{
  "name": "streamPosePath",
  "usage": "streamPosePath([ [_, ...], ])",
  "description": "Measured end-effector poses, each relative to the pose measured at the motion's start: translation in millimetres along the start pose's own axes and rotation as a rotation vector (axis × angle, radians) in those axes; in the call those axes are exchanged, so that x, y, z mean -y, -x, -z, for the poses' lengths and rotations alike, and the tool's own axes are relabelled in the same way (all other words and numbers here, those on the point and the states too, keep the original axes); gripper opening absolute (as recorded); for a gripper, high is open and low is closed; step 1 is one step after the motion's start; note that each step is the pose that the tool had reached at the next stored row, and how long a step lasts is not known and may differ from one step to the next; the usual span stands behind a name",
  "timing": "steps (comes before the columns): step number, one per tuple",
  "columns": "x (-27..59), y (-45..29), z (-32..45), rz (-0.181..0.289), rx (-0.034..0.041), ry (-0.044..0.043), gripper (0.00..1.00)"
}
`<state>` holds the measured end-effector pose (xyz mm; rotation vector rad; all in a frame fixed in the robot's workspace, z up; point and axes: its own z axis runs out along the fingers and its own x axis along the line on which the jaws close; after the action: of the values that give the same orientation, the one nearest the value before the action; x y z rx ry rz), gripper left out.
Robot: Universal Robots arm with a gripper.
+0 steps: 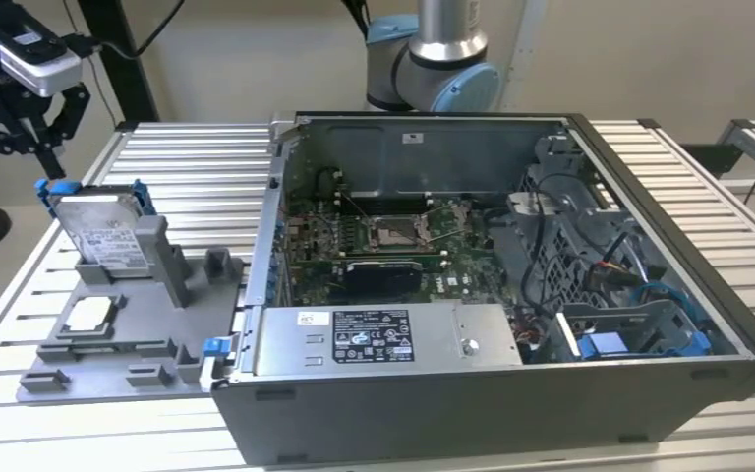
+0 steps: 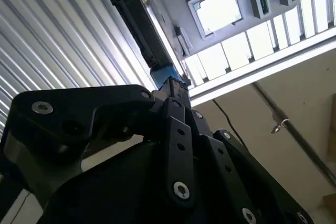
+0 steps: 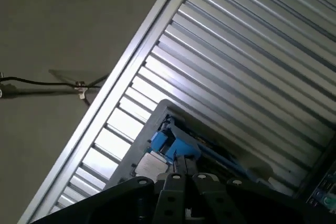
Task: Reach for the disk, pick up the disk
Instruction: 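Pick up the disk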
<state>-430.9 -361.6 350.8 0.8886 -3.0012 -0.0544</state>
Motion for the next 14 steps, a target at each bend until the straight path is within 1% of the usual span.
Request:
streamPosePath([
  [14,0.0,0.0,0.0,0.254,-0.0092,-0.0002,0.0],
])
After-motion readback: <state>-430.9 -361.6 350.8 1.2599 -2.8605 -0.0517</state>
